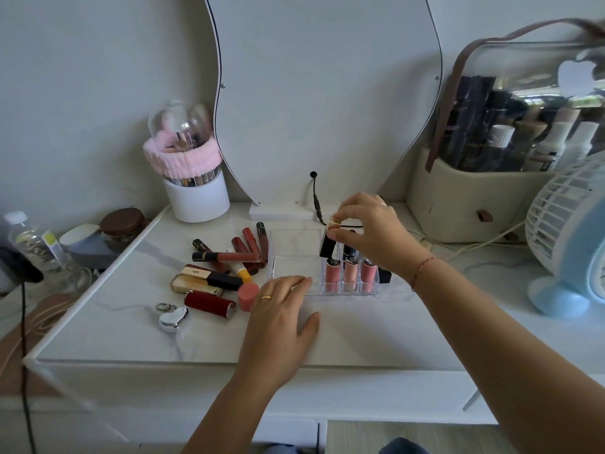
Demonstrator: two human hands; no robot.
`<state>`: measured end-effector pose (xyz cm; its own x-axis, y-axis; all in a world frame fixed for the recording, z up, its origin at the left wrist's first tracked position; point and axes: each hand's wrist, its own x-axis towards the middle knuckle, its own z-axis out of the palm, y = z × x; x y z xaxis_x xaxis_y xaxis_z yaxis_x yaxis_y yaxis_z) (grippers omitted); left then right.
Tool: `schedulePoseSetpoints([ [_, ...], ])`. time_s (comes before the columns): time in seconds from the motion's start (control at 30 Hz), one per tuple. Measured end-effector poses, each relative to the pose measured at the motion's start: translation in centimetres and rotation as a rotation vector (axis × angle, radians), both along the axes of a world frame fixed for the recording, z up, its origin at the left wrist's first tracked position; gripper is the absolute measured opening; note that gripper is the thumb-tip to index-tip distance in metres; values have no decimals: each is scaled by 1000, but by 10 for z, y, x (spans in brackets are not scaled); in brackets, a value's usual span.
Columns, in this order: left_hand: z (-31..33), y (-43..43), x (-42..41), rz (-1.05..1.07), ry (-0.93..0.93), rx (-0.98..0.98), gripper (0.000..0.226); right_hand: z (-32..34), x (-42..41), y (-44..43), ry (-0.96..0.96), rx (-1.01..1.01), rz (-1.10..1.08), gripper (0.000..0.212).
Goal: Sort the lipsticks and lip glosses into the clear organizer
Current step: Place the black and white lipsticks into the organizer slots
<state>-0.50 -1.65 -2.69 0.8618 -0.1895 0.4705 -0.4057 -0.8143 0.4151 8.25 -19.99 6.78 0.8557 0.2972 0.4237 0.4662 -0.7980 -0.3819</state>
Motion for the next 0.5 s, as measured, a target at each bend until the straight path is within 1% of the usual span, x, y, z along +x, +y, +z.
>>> schedulePoseSetpoints([
  [0.1, 0, 0, 0, 2, -3, 4, 48, -1, 0, -1, 9, 13, 3, 19],
  [0.17, 0, 0, 0, 2, 1, 2, 48, 1, -2, -1, 23, 69, 7, 15],
  [0.37, 0, 0, -1, 4, -3, 5, 48, 3, -9, 1, 90, 249, 34, 15],
  [0.5, 0, 0, 0, 5, 8, 9, 48, 5, -12, 4, 74, 279, 45, 20],
])
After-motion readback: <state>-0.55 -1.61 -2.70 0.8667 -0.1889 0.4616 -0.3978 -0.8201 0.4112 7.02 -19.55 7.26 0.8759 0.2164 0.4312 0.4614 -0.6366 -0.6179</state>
